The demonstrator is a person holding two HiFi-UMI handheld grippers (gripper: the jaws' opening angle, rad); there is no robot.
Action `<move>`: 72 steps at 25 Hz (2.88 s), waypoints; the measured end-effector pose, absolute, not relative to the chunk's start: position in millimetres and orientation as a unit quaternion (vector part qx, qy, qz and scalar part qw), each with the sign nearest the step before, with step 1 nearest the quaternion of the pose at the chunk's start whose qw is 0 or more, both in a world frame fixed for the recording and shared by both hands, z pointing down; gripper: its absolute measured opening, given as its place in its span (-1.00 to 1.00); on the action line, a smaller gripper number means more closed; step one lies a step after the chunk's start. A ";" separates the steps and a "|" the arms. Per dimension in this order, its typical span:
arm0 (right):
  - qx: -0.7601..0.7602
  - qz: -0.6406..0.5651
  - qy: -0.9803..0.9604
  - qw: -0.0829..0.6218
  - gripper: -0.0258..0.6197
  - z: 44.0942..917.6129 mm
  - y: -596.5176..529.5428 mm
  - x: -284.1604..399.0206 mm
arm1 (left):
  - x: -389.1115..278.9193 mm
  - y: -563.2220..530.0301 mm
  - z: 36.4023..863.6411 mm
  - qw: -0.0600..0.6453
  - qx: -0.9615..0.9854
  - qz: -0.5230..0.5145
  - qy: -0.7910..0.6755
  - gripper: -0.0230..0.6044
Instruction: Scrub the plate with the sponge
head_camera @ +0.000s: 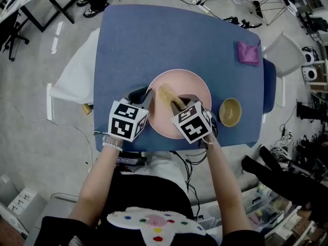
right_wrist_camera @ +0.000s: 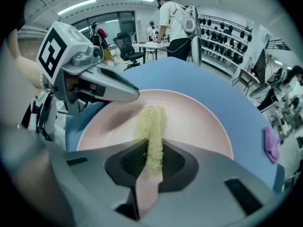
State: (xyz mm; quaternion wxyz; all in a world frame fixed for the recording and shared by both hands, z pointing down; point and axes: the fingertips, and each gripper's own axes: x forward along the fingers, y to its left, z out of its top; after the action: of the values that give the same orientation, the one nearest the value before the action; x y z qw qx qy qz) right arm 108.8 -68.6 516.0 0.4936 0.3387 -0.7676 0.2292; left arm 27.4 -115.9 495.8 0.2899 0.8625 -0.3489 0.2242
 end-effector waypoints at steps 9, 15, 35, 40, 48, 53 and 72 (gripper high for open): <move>0.391 0.208 -0.748 0.495 -0.73 514.6 -106.4 133.6 | 26.4 -116.5 496.5 0.292 0.861 0.224 -0.351 -0.77; 0.418 0.196 -0.727 0.508 -0.73 514.1 -119.8 154.4 | 26.9 -115.6 496.3 0.293 0.861 0.224 -0.350 -0.77; 0.443 0.127 -0.640 0.615 -0.75 518.8 -93.4 211.1 | 23.1 -115.9 497.7 0.299 0.860 0.222 -0.349 -0.77; 0.438 0.137 -0.649 0.607 -0.75 517.9 -79.1 203.6 | 22.6 -116.2 497.2 0.298 0.861 0.223 -0.348 -0.77; 0.412 0.158 -0.673 0.593 -0.75 517.2 -45.4 182.3 | 23.7 -116.0 496.4 0.300 0.861 0.220 -0.347 -0.77; 0.371 0.185 -0.698 0.584 -0.75 518.7 -22.0 161.1 | 24.0 -117.3 497.3 0.299 0.862 0.220 -0.346 -0.77; 0.248 0.238 -0.772 0.535 -0.75 518.5 18.5 78.9 | 28.1 -116.8 498.4 0.289 0.864 0.228 -0.343 -0.76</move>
State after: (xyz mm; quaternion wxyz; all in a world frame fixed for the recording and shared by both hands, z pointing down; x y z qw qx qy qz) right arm 78.9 18.5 518.5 0.5347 0.2479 -0.7719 0.2384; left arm 28.1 -116.8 498.4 0.2890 0.8641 -0.3435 0.2278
